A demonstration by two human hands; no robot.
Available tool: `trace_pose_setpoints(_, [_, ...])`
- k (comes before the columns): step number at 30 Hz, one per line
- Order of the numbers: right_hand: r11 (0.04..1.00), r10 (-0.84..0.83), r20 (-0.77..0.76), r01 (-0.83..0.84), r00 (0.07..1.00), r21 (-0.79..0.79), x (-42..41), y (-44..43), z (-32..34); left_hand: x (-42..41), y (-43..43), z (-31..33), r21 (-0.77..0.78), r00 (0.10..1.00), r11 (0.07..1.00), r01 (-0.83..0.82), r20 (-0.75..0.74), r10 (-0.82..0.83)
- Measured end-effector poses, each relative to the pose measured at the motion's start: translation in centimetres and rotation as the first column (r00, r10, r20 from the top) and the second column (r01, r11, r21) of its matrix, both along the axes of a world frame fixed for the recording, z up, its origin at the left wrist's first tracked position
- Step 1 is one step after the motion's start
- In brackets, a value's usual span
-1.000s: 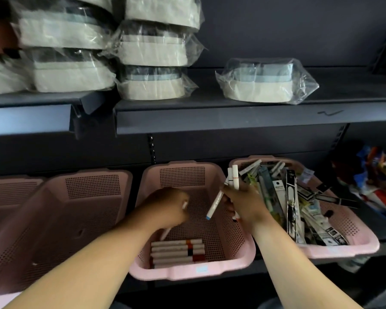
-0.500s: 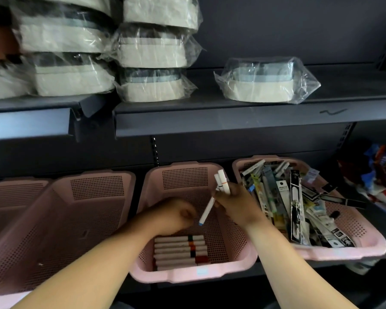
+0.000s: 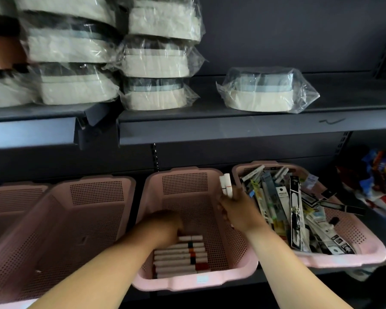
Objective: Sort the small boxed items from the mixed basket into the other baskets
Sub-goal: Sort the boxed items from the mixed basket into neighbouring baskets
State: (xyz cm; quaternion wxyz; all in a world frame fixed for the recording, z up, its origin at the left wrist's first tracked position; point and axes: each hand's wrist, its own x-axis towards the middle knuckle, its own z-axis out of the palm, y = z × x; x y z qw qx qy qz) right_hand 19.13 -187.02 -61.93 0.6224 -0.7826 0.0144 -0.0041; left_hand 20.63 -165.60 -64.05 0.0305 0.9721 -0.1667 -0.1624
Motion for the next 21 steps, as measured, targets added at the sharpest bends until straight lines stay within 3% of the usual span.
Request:
trace_pose_setpoints(3, [0.997,0.031,-0.044,-0.034,0.999,-0.074,0.1,0.4,-0.3,-0.1,0.0,0.0,-0.039,0.998,0.999,-0.019,-0.066,0.016])
trace_pose_setpoints(7, [0.998,0.029,-0.098,-0.023,0.995,0.065,0.1,1.2,-0.1,0.0,-0.3,0.6,-0.206,0.999,0.978,-0.037,-0.009,0.036])
trace_pose_setpoints(12, [0.987,-0.017,-0.080,0.029,0.997,0.160,0.4,2.9,-0.4,-0.4,-3.0,2.0,-0.648,0.992,0.761,-0.043,0.064,0.110])
trace_pose_setpoints(18, [0.974,-0.003,-0.098,0.025,0.995,0.225,-0.3,3.2,0.8,-0.1,-2.7,1.6,-0.591,0.947,0.806,-0.040,0.235,0.219])
trace_pose_setpoints(21, [0.998,-0.056,-0.042,0.055,0.998,-0.015,-0.9,2.0,0.9,0.3,-1.6,1.4,-0.401,0.967,0.913,-0.077,0.193,0.166])
